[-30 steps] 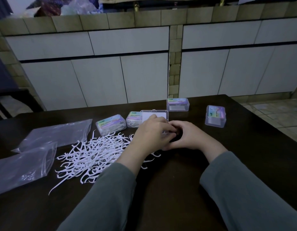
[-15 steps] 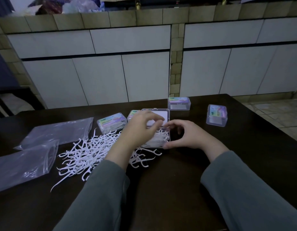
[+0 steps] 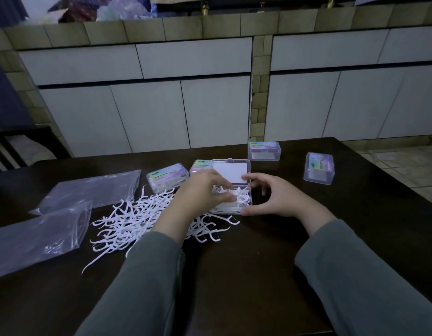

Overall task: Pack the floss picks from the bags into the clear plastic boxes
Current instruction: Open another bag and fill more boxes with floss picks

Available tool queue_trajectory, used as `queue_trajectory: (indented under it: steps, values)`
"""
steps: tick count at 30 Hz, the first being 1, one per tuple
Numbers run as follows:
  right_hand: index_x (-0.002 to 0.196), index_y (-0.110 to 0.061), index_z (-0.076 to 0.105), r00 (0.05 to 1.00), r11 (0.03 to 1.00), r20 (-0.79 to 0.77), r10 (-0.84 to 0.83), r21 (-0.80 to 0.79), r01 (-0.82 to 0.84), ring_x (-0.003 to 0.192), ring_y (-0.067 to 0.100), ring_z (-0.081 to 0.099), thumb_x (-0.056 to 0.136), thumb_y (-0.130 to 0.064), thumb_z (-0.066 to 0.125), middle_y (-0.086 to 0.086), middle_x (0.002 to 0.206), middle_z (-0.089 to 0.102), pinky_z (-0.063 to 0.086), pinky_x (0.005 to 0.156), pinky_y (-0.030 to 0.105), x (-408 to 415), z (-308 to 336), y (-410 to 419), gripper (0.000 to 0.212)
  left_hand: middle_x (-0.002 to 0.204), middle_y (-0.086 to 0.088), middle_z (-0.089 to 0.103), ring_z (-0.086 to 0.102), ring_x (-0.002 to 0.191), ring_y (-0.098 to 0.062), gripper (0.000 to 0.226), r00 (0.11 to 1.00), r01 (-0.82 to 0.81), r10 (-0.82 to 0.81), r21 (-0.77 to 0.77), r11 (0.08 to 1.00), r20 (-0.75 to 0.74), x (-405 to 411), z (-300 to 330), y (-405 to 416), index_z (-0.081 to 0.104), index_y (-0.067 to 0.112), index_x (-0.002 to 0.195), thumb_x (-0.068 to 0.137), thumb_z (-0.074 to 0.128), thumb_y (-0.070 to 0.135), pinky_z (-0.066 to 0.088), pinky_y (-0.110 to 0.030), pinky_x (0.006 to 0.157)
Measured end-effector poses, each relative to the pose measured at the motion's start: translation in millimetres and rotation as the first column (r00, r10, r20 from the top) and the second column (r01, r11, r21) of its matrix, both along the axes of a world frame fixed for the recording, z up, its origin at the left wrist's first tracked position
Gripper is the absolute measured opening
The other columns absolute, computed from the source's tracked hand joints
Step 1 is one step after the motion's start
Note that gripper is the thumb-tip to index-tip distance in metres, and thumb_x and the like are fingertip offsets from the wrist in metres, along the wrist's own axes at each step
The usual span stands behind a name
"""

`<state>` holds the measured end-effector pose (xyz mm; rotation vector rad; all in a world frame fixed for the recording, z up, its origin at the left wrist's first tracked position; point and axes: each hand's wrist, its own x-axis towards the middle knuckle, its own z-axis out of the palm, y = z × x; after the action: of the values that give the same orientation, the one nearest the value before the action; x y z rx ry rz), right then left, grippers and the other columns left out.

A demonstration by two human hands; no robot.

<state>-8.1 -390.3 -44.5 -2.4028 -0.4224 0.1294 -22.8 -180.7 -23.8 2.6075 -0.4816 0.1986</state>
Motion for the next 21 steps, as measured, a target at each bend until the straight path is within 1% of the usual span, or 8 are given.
queue_trajectory:
  steps: [3, 5, 8, 10, 12, 15, 19, 21]
  values:
    - [0.136, -0.046, 0.040, 1.000, 1.000, 0.001, 0.000, -0.009, 0.000, 0.098, 0.006, 0.049, 0.063, -0.056, 0.081, -0.028, 0.106, 0.049, 0.044, 0.100, 0.045, -0.3, 0.8, 0.4, 0.084, 0.113, 0.013, 0.055, 0.048, 0.106, -0.006, 0.028, 0.999, 0.034, -0.034, -0.002, 0.999, -0.004, 0.4, -1.1, 0.5, 0.070, 0.038, 0.108, 0.081, 0.070, 0.045, 0.047, -0.036, 0.091]
    - [0.136, -0.047, 0.040, 1.000, 1.000, -0.004, 0.000, -0.005, 0.000, 0.098, 0.006, 0.049, 0.063, -0.056, 0.081, -0.029, 0.106, 0.049, 0.044, 0.099, 0.045, -0.6, 1.1, 0.5, 0.085, 0.113, 0.013, 0.055, 0.050, 0.105, -0.006, 0.024, 1.000, 0.013, -0.013, -0.092, 0.996, 0.002, 0.7, 0.6, 6.0, 0.070, 0.035, 0.109, 0.086, 0.064, 0.042, 0.047, -0.035, 0.092]
    - [0.136, -0.047, 0.039, 1.000, 1.000, -0.002, -0.004, -0.001, 0.004, 0.098, 0.006, 0.049, 0.062, -0.057, 0.081, -0.030, 0.107, 0.049, 0.044, 0.098, 0.044, -0.5, 0.5, 0.2, 0.086, 0.118, 0.008, 0.058, 0.053, 0.098, -0.008, 0.026, 0.983, -0.171, 0.180, -0.166, 0.971, 0.038, 3.6, 1.8, 18.6, 0.064, 0.030, 0.118, 0.095, 0.054, 0.036, 0.048, -0.031, 0.084]
    - [0.136, -0.047, 0.039, 1.000, 1.000, 0.001, -0.001, -0.002, 0.001, 0.098, 0.006, 0.049, 0.063, -0.056, 0.081, -0.029, 0.107, 0.049, 0.044, 0.099, 0.044, -0.9, 0.7, 0.3, 0.086, 0.115, 0.007, 0.062, 0.055, 0.091, -0.009, 0.027, 0.968, -0.251, 0.249, -0.169, 0.953, -0.034, 5.3, -1.5, 25.3, 0.062, 0.029, 0.121, 0.097, 0.052, 0.036, 0.050, -0.031, 0.078]
    - [0.137, -0.045, 0.040, 1.000, 1.000, 0.000, -0.003, -0.006, 0.003, 0.097, 0.005, 0.049, 0.063, -0.055, 0.082, -0.029, 0.107, 0.049, 0.043, 0.100, 0.045, -1.3, 1.6, 0.6, 0.086, 0.109, 0.008, 0.066, 0.058, 0.090, -0.007, 0.028, 0.964, -0.257, 0.234, -0.210, 0.943, -0.127, 5.8, -5.4, 26.7, 0.062, 0.028, 0.121, 0.096, 0.054, 0.038, 0.053, -0.033, 0.080]
    - [0.138, -0.044, 0.039, 1.000, 1.000, 0.003, -0.001, -0.009, 0.001, 0.096, 0.005, 0.049, 0.064, -0.054, 0.082, -0.029, 0.106, 0.049, 0.043, 0.100, 0.045, -1.8, 2.2, 1.1, 0.085, 0.106, 0.006, 0.070, 0.061, 0.091, -0.007, 0.031, 0.961, -0.258, 0.223, -0.240, 0.936, -0.164, 7.5, -9.6, 24.5, 0.066, 0.025, 0.117, 0.091, 0.061, 0.040, 0.052, -0.032, 0.083]
    - [0.138, -0.044, 0.039, 1.000, 1.000, 0.005, -0.002, -0.004, 0.002, 0.096, 0.006, 0.049, 0.064, -0.053, 0.081, -0.029, 0.107, 0.049, 0.044, 0.099, 0.045, -2.0, 2.0, 1.0, 0.085, 0.093, 0.006, 0.070, 0.062, 0.085, -0.006, 0.029, 0.944, -0.313, 0.265, -0.278, 0.908, -0.197, 7.0, -9.5, 23.7, 0.070, 0.023, 0.106, 0.086, 0.068, 0.043, 0.048, -0.025, 0.068]
    - [0.138, -0.044, 0.039, 1.000, 1.000, 0.001, -0.001, 0.001, 0.001, 0.097, 0.006, 0.049, 0.065, -0.053, 0.081, -0.026, 0.109, 0.051, 0.044, 0.099, 0.045, -2.2, 2.1, 1.0, 0.085, 0.090, 0.006, 0.069, 0.062, 0.084, -0.007, 0.025, 0.948, -0.306, 0.256, -0.318, 0.897, -0.191, 5.0, -6.3, 23.1, 0.069, 0.023, 0.102, 0.085, 0.069, 0.040, 0.046, -0.022, 0.064]
